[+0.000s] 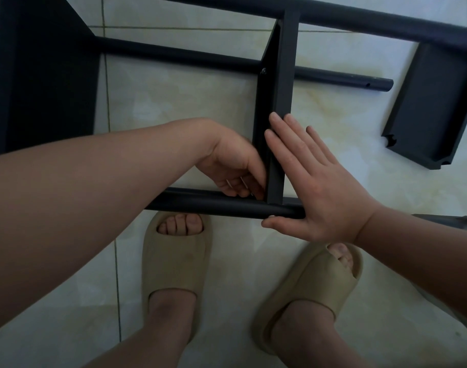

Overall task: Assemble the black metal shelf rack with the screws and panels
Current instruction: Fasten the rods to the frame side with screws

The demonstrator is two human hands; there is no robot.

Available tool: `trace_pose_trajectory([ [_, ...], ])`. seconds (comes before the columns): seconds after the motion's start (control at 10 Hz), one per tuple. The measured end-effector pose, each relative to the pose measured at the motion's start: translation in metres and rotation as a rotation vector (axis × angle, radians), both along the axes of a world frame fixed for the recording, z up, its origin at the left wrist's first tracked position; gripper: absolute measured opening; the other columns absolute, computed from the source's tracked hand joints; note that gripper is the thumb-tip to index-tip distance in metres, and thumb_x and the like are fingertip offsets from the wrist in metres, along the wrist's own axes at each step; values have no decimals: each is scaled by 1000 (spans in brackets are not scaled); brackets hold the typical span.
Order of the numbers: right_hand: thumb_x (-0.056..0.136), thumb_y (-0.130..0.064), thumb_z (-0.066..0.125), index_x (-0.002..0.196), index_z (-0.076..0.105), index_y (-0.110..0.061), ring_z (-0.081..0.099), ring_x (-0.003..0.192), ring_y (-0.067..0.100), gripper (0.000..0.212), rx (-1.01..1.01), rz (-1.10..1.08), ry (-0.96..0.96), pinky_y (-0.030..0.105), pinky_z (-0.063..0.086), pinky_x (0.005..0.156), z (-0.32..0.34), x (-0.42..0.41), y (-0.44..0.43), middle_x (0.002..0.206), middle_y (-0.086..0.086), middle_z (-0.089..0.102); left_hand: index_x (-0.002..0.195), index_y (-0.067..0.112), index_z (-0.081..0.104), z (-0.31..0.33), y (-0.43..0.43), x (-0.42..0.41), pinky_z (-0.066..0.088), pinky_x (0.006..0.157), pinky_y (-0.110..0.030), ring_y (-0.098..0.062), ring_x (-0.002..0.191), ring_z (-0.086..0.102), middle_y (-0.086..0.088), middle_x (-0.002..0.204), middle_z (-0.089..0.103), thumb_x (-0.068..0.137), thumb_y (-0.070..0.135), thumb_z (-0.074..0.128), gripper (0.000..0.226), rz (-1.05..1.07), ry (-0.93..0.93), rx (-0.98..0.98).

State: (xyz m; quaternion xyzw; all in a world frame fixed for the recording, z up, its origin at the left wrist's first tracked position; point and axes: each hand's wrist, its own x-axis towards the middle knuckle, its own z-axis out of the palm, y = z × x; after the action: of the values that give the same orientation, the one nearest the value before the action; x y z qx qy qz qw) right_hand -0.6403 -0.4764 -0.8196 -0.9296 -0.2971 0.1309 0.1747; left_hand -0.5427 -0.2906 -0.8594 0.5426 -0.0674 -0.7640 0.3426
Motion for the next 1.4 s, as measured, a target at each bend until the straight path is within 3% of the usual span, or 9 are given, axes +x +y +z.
trace_pose_trajectory([
  [0.2,85,-70,58,160,17,1,0,158,32,111,-6,0,-1,58,15,125,0,0,0,170,17,5,90,13,68,-1,-2,-2,44,68,-22,-10,69,52,2,80,66,93,6,60,12,22,-15,-31],
  [0.4,86,-71,57,160,16,0,0,158,32,111,-8,1,3,58,15,125,1,0,0,170,17,5,98,13,67,1,0,1,45,75,-25,-12,75,54,0,84,64,92,4,60,13,28,-13,-33],
  [0.5,86,-72,57,160,16,0,-1,158,31,111,-16,3,5,57,14,125,1,0,0,170,17,4,107,11,68,3,3,1,48,81,-29,-15,80,60,-2,94,68,95,14,57,16,-18,44,-42],
  [0.8,86,-71,56,160,16,1,-1,158,32,111,-11,5,6,58,14,125,1,0,0,170,17,4,92,12,66,-1,-1,-5,44,70,-24,-11,70,52,1,78,64,94,6,60,9,52,-13,-37],
  [1.0,86,-71,57,160,16,0,0,158,32,111,-7,5,-3,58,15,125,0,0,0,170,17,4,99,13,67,-1,2,-2,46,74,-25,-11,75,56,2,83,67,91,4,61,14,52,-4,-41],
  [1.2,86,-72,56,160,16,0,0,158,32,111,-7,6,-4,58,15,125,0,0,0,170,17,4,94,19,73,-2,4,-1,48,77,-27,-12,76,58,4,87,70,91,17,62,12,57,-1,-8],
  [1.4,86,-72,57,160,16,1,0,158,32,112,-12,5,1,58,15,125,0,0,0,170,17,4,94,12,69,-1,-1,-5,47,74,-25,-12,73,57,0,82,67,92,8,60,10,42,-12,-35],
])
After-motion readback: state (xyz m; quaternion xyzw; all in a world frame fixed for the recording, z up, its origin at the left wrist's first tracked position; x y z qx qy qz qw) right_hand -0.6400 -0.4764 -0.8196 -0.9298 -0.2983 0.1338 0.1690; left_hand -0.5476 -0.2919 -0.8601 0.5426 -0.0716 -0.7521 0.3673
